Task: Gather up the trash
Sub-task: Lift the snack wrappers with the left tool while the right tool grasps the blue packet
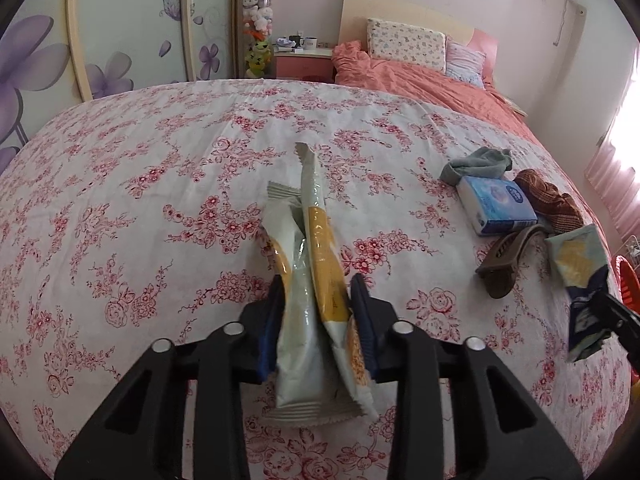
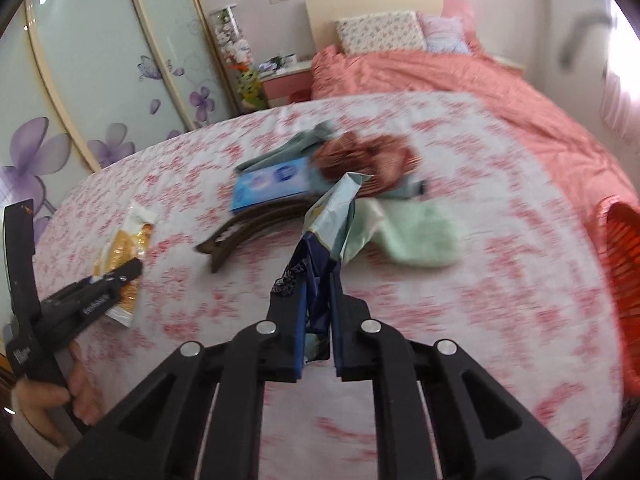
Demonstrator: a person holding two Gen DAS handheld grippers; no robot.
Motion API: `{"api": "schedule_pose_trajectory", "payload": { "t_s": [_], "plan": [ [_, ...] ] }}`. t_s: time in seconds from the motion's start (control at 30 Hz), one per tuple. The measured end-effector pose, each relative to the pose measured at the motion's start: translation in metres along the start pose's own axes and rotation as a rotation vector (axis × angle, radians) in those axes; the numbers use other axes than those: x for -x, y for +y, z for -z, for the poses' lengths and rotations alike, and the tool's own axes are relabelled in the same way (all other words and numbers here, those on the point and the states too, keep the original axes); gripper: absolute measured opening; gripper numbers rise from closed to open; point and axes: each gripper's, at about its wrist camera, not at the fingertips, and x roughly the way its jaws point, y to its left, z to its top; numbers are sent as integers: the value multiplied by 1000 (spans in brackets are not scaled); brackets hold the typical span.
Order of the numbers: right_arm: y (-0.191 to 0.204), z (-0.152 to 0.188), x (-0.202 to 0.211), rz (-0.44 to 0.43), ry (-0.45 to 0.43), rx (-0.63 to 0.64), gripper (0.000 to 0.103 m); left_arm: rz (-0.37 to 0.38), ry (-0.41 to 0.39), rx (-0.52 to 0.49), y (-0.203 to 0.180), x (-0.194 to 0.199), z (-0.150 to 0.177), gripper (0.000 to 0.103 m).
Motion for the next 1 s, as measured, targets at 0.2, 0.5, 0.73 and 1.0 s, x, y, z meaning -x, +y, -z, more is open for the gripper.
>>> {"api": "schedule_pose_trajectory", "payload": {
  "t_s": [0.2,0.5,0.73,1.0],
  "plan": [
    [-51,-6,15,141,-48,-18,11,60,3,-33,-19,1,4,22],
    [-99,-2,-9,115,18,-138,28,59,8,-41,-28,-1,3,22],
    [-95,-6,-24,123,25,-175,31,46,7,-51,-32,-3,2,22],
    [-89,-16,6,145,-58,-105,12,93,-33,-84,-38,18,-5,15]
  ]
}}
